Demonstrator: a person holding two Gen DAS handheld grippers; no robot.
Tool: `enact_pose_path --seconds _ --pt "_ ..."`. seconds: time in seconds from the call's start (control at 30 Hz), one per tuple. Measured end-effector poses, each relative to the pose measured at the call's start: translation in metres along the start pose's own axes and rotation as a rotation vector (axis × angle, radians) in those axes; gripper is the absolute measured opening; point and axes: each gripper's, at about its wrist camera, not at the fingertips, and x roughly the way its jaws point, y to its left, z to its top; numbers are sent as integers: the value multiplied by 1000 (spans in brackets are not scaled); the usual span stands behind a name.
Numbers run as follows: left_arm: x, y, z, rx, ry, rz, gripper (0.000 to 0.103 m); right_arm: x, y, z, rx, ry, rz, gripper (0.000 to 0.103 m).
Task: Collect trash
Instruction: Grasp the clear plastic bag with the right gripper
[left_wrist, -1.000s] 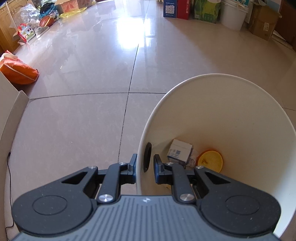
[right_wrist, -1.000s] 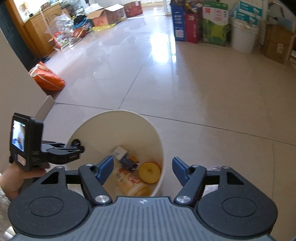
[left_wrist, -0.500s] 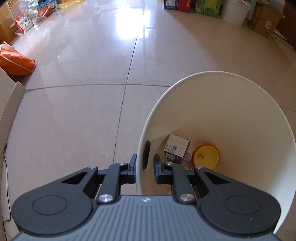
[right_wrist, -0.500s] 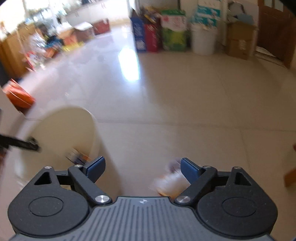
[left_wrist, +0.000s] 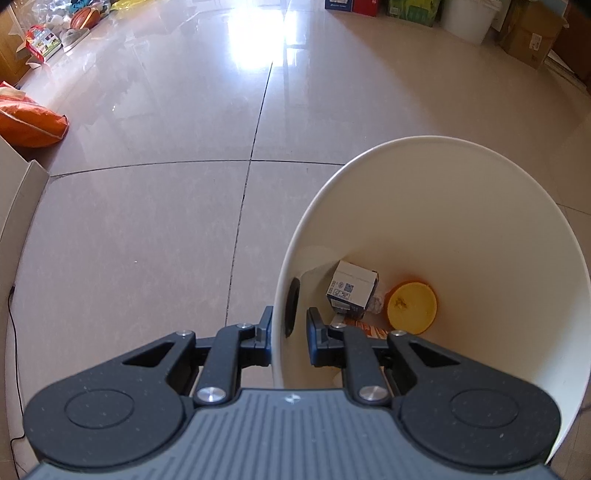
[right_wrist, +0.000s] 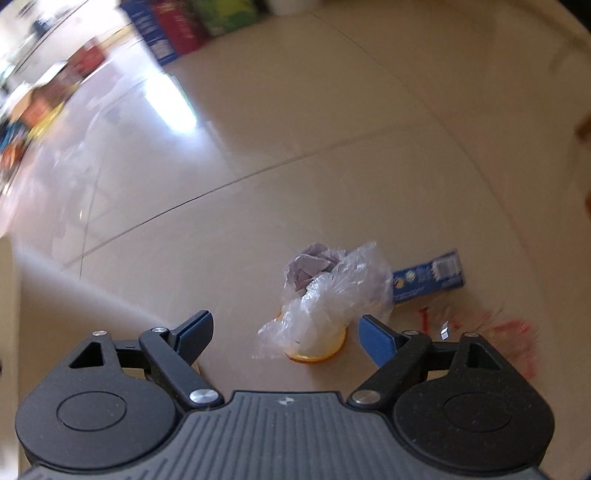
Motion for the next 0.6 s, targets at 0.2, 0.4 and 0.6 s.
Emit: enact_pose_path --seconds 0.2,0.4,0.6 --pt "0 -2 -1 4 0 2 15 61 -18 -1 176 66 -44 83" --pt "-1 -2 -1 8 1 -1 15 96 -30 2 261 66 -107 83" --pt "-1 -2 -1 9 1 1 15 108 -31 6 234 71 -138 69"
